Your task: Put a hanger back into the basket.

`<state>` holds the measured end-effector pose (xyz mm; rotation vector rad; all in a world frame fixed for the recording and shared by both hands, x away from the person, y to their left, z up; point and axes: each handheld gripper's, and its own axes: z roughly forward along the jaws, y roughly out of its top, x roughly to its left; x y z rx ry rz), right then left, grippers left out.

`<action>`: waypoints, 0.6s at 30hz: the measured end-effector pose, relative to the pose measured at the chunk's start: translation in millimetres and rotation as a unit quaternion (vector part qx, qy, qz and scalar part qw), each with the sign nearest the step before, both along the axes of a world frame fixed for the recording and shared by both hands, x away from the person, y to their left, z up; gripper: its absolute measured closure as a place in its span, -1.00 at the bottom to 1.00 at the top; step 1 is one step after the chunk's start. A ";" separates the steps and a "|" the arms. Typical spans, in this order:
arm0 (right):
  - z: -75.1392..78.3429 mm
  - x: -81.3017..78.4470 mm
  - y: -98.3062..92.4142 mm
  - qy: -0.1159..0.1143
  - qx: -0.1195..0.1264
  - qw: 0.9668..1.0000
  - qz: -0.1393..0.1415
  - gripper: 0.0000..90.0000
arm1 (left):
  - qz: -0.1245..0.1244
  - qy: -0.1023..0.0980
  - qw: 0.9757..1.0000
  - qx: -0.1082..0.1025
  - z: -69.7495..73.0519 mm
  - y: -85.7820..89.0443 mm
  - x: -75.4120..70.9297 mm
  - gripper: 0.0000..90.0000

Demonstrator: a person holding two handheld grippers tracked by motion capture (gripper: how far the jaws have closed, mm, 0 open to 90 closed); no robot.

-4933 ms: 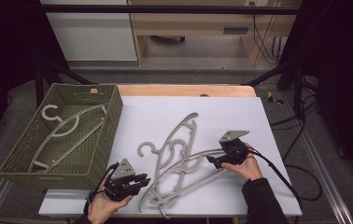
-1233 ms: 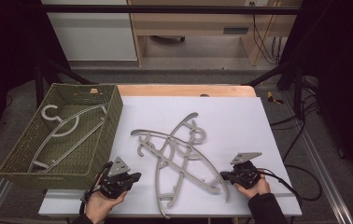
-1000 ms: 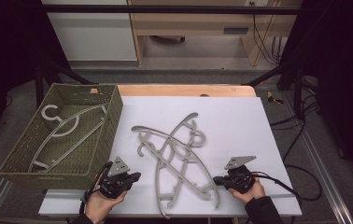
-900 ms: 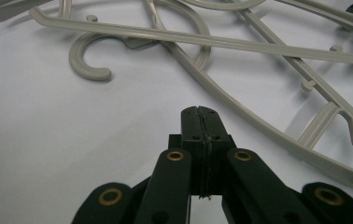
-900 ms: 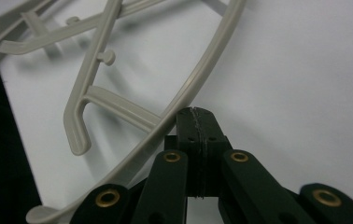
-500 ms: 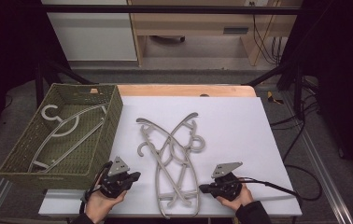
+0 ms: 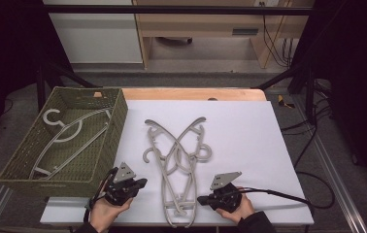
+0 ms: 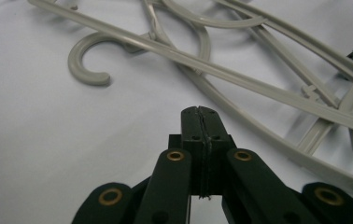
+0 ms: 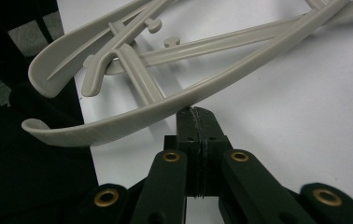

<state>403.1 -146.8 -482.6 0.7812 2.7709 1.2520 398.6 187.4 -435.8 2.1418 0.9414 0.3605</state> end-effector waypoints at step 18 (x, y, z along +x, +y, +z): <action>41.4 15.5 -63.0 -0.095 0.056 0.983 -0.147 0.17 | -0.056 0.010 0.998 -0.036 22.8 -94.4 9.8 0.32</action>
